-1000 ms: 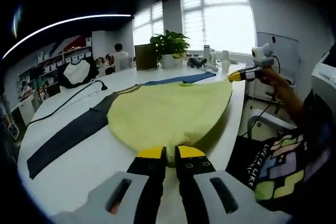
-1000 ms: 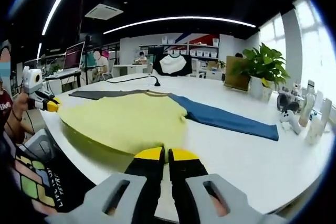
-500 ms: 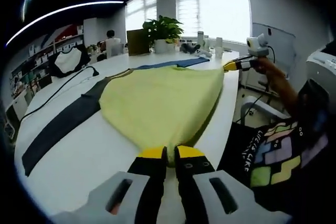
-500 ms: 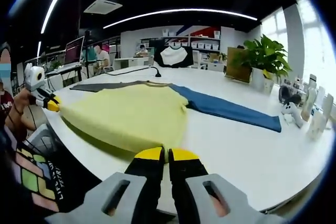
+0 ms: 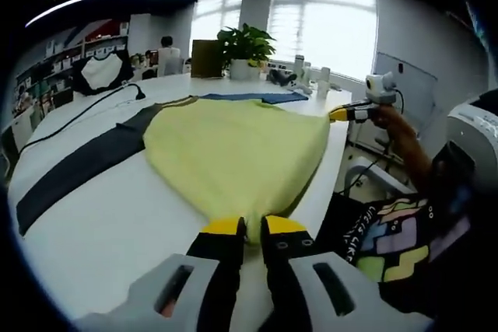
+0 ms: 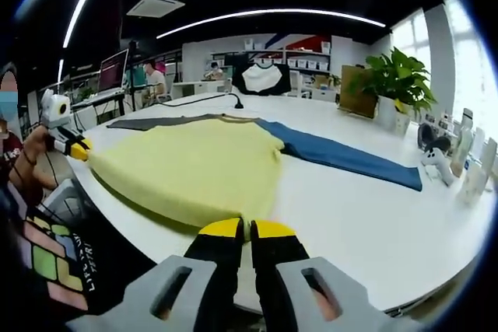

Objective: Fold the garment on the visible template until the final outline fits inside the template.

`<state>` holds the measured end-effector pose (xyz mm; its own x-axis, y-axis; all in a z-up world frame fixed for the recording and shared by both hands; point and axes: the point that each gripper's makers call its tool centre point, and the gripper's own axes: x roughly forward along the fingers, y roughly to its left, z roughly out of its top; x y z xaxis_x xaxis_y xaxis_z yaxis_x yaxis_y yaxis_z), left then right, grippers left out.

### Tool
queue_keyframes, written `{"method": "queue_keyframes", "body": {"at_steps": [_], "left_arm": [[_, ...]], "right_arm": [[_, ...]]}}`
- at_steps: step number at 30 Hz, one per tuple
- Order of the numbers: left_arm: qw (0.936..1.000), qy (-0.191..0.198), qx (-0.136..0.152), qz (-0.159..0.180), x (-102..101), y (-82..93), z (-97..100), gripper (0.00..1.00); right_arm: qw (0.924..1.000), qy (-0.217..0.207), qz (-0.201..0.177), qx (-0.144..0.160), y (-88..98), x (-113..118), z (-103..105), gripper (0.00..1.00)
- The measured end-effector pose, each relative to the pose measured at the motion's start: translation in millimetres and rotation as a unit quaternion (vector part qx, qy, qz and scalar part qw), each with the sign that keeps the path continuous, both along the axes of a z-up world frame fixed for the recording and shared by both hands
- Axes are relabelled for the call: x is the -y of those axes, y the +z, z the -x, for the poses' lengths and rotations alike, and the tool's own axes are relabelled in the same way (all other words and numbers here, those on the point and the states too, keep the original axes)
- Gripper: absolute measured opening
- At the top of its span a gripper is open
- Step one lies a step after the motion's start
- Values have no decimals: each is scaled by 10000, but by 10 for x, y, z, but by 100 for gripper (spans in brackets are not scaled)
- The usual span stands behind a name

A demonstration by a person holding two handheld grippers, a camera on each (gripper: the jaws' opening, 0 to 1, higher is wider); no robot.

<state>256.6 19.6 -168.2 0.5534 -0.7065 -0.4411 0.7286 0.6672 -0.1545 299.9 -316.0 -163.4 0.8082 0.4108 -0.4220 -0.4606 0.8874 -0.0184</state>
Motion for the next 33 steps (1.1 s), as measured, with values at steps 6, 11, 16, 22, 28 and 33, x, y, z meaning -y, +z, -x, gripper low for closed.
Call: {"method": "queue_keyframes", "body": {"at_steps": [6,11,16,22,28,33], "left_arm": [[9983,180,-148,527,-16,126,51,11],[9967,225,-225,741,-2,170,76,10],[9969,259,-264,688,9,129,114,9],[9984,166,-293,456,1,83,219,2],[9994,168,-274,101,-23,0,259,1],[9998,104,-175,67,26,-3,244,2]], "right_arm": [[9999,-53,-131,16,52,-17,12,2],[9998,-72,-208,-27,46,-16,8,2],[9999,-36,-136,-83,9,-10,27,3],[9999,12,-49,-121,-1,27,89,4],[9997,72,-168,-153,12,72,143,6],[9997,52,-116,-215,44,139,184,0]]}}
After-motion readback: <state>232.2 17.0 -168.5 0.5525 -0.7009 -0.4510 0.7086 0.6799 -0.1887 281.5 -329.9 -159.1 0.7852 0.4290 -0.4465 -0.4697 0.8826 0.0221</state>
